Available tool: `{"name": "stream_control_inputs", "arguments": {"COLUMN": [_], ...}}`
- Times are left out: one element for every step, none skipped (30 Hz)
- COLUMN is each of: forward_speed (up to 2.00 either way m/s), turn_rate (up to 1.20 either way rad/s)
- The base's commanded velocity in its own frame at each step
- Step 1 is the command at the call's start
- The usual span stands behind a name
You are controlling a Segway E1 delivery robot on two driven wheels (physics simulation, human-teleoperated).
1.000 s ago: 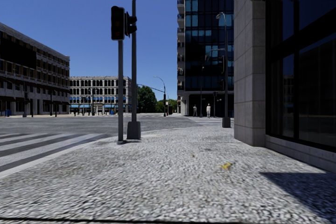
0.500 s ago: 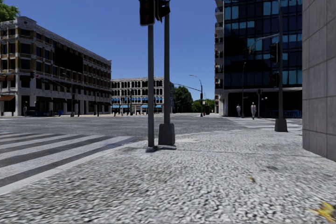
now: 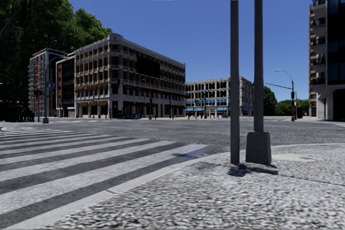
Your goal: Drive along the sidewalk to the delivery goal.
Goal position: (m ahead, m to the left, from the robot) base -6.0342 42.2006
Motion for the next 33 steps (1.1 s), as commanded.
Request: {"name": "stream_control_inputs", "arguments": {"forward_speed": [1.98,1.98,1.98,1.98,1.98,1.98,1.98,1.98,1.98,1.98,1.98,1.98,1.98,1.98,1.96,1.62,1.27,1.27,0.99,0.87,0.82,0.82,0.81,0.8,0.8,0.8,0.8,0.8,0.8,0.8,0.8,0.8,0.8], "turn_rate": [0.84,0.84,0.84,0.84,0.84,0.84,0.84,0.84,0.84,0.84,0.84,0.84,0.84,0.84,0.83,0.83,0.83,0.83,0.83,0.82,0.81,0.81,0.81,0.81,0.81,0.81,0.81,0.81,0.81,0.81,0.81,0.81,0.81]}}
